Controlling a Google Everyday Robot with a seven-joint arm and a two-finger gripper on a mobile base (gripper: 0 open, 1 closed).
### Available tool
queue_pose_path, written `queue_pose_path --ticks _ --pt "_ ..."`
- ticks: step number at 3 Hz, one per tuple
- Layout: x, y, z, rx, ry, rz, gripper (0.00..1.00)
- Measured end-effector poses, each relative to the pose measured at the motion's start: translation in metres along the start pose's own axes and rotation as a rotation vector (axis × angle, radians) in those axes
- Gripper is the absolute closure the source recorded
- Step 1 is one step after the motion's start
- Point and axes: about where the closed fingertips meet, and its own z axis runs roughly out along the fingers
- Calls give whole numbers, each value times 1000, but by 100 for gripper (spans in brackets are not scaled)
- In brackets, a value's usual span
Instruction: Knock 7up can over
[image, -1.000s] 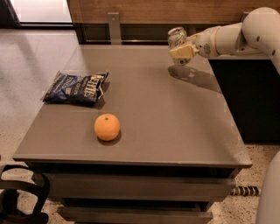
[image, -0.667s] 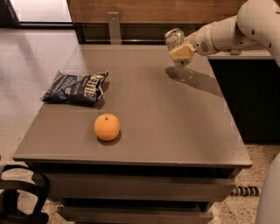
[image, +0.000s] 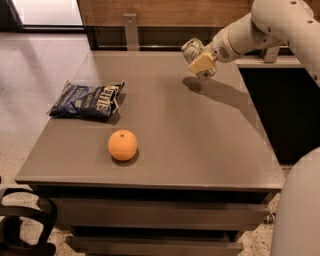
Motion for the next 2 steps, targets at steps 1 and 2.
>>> queue_pose_path --ticks 1,2 --pt "6 4 12 -13 63 -8 100" --pt "16 6 27 -22 135 -11 100"
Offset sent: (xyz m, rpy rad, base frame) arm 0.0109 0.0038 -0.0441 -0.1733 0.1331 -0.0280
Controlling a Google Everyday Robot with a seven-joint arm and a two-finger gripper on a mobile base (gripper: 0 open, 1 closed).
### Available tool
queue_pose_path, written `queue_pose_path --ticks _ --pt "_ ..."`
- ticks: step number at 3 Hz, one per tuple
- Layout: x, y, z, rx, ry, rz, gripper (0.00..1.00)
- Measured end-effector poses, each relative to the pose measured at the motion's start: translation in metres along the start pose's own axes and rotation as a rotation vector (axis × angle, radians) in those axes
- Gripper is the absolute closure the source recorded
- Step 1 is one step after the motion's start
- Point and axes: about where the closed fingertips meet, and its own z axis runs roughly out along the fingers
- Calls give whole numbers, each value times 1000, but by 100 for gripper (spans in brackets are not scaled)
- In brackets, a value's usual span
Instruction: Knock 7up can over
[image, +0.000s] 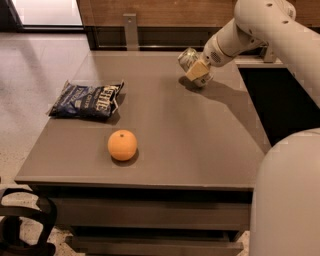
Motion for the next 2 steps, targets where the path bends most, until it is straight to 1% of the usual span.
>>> queue_pose_path --ticks 1,2 --pt "7 2 16 -15 54 1 100" --pt "7 1 16 -16 56 1 100"
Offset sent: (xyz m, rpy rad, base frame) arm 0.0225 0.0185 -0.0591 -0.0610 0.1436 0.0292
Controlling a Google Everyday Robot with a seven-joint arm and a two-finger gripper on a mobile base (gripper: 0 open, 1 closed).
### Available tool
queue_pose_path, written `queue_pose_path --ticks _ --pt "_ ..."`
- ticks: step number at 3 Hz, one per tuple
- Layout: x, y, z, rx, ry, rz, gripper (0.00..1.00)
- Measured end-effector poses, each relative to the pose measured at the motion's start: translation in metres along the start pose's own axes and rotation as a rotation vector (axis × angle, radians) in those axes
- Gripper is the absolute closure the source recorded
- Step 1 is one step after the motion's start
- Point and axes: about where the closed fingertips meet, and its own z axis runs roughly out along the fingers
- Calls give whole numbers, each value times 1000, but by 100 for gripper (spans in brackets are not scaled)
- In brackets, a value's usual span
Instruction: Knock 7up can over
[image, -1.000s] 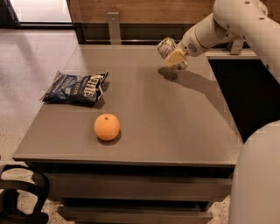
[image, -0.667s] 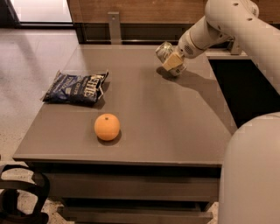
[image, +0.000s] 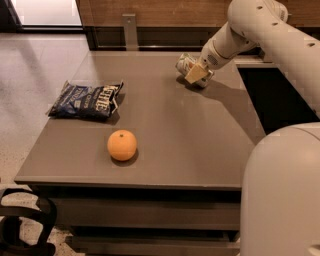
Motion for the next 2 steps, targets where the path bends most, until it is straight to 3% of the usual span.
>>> queue_pose_path --ticks 2 --pt "-2 4 15 -38 14 -4 100"
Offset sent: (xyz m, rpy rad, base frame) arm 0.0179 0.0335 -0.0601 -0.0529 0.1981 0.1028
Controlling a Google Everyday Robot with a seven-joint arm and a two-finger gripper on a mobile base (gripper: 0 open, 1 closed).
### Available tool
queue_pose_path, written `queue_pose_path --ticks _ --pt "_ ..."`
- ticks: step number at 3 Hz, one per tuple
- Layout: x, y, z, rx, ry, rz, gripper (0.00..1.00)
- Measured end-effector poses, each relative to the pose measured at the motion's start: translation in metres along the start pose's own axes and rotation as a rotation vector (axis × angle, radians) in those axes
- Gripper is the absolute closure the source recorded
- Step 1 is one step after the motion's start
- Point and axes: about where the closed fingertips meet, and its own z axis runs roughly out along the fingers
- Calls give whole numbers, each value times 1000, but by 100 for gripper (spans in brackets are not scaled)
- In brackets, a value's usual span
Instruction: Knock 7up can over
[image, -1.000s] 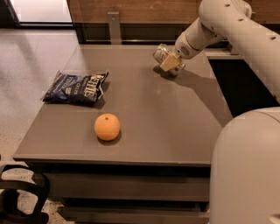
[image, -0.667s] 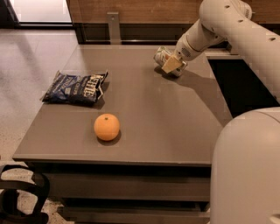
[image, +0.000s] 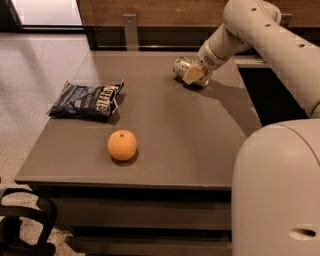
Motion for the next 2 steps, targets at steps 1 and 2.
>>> queue_pose_path --ticks 1,2 --pt "-1 3 6 -27 17 -3 100" --pt "-3 2 4 -28 18 -3 75"
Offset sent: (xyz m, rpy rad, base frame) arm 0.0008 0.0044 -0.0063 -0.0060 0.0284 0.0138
